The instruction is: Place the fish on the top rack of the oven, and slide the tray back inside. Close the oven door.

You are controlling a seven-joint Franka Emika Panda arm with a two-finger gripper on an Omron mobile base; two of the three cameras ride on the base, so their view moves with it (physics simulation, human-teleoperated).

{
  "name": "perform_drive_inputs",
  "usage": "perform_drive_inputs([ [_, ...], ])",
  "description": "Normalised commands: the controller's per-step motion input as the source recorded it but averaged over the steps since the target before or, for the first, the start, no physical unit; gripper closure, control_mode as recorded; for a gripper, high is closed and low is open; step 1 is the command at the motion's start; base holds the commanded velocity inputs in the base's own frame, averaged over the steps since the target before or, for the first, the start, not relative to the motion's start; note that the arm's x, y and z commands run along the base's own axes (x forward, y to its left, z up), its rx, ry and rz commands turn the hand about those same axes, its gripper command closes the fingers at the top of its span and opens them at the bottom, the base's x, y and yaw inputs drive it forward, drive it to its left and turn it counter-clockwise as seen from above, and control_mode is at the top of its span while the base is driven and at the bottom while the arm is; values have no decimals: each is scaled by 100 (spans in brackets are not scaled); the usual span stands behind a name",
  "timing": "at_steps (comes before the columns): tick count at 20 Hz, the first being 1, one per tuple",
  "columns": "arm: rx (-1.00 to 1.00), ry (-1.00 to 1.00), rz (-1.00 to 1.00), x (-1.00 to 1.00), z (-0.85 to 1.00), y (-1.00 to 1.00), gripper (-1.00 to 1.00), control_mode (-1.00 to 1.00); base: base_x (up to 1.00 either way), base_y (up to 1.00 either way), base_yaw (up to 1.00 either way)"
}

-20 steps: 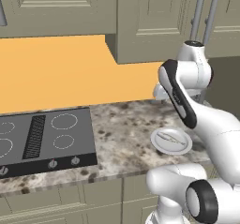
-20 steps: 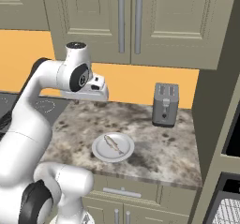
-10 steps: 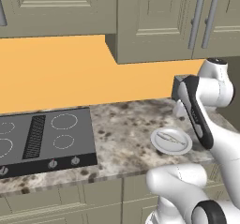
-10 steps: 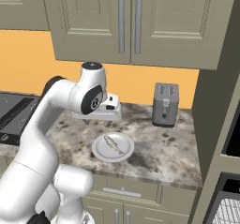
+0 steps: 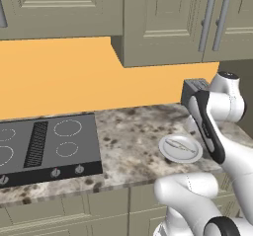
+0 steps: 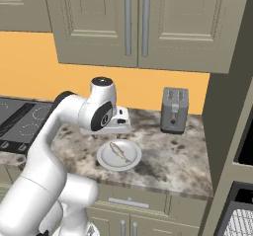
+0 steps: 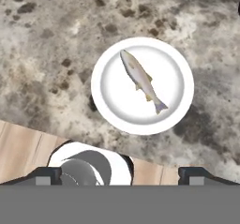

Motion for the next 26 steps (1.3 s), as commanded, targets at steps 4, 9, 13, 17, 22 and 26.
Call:
perform_drive_inputs([
  [4, 0, -10, 9, 29, -41, 0, -100, -100, 0, 0, 0],
  [9, -2, -10, 6, 43, -50, 1, -100, -100, 0, 0, 0],
  [13, -1, -7, 6, 41, -52, 0, -100, -100, 0, 0, 0],
  [17, 0, -1, 7, 34, -40, 0, -100, -100, 0, 0, 0],
  [22, 0, 0, 8, 28, -34, 0, -100, -100, 0, 0, 0],
  [26, 0, 0, 7, 27, -35, 0, -100, -100, 0, 0, 0],
])
